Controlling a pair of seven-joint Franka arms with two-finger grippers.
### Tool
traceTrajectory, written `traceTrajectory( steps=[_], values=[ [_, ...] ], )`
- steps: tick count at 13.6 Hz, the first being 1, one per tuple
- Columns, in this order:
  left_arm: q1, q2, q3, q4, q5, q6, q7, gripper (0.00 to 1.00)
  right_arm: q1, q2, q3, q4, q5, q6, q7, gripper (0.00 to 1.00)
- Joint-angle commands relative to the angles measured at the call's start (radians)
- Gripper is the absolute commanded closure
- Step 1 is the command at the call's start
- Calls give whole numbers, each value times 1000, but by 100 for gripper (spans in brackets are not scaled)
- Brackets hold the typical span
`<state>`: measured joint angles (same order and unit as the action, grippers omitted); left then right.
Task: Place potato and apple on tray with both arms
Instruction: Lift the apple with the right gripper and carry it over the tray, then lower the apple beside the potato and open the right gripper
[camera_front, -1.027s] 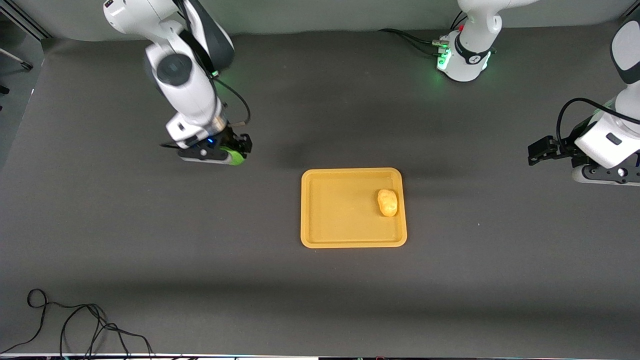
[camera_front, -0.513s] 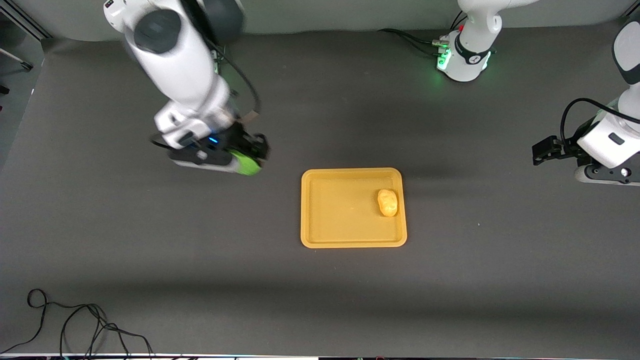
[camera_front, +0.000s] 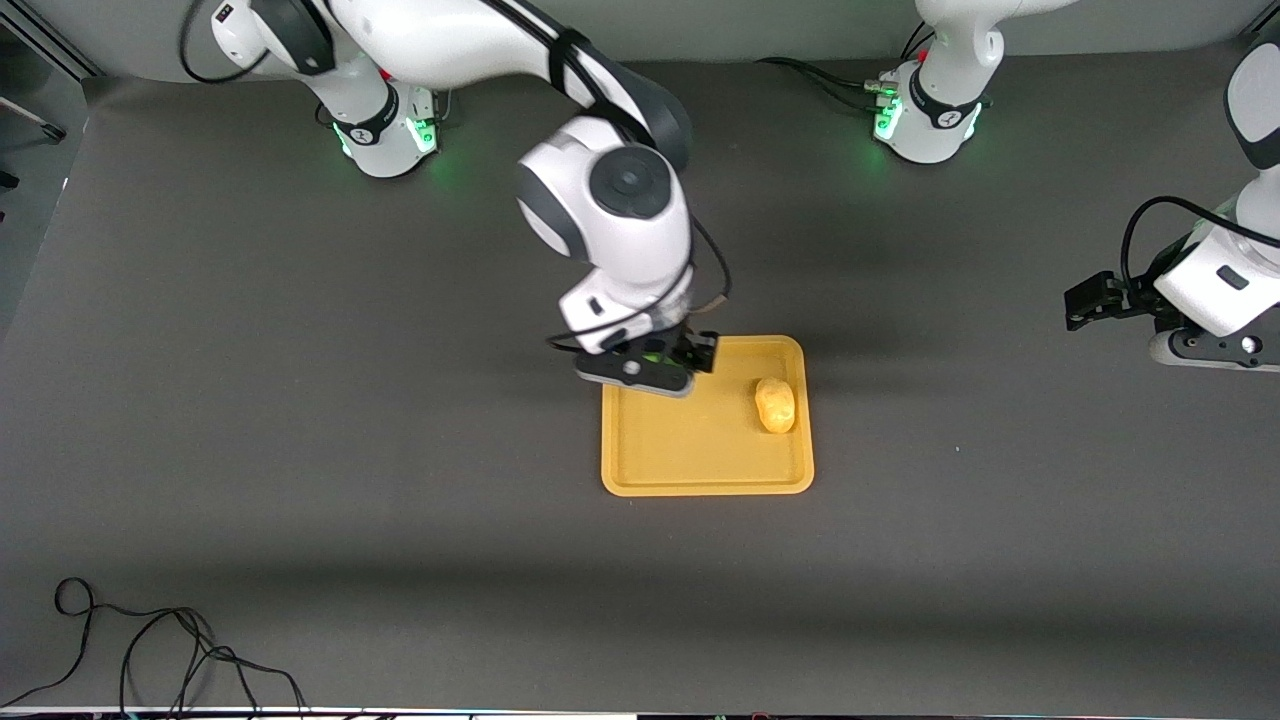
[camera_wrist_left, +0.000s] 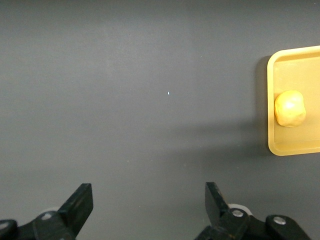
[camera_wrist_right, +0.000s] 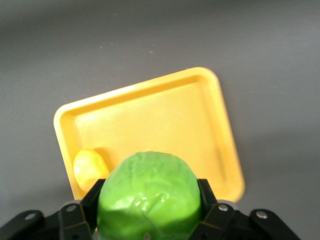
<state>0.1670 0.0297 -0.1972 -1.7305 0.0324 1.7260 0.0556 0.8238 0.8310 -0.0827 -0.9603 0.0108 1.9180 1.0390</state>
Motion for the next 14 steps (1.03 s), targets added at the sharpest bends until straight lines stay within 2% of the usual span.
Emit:
traceTrajectory(
  steps=[1, 7, 12, 13, 14],
  values=[
    [2, 7, -1, 9, 12, -6, 15, 0, 9, 144, -12, 78, -18, 94, 23, 39],
    [2, 19, -1, 5, 12, -3, 15, 0, 28, 278, -14, 77, -37, 202, 21, 39],
    [3, 21, -1, 5, 11, -3, 21, 0, 43, 312, -12, 71, -46, 260, 23, 39],
    [3, 21, -1, 5, 11, -5, 23, 0, 46, 322, -14, 71, -46, 269, 24, 37],
    [3, 21, 1, 5, 11, -5, 23, 0, 46, 329, -14, 69, -46, 272, 30, 31]
  ],
)
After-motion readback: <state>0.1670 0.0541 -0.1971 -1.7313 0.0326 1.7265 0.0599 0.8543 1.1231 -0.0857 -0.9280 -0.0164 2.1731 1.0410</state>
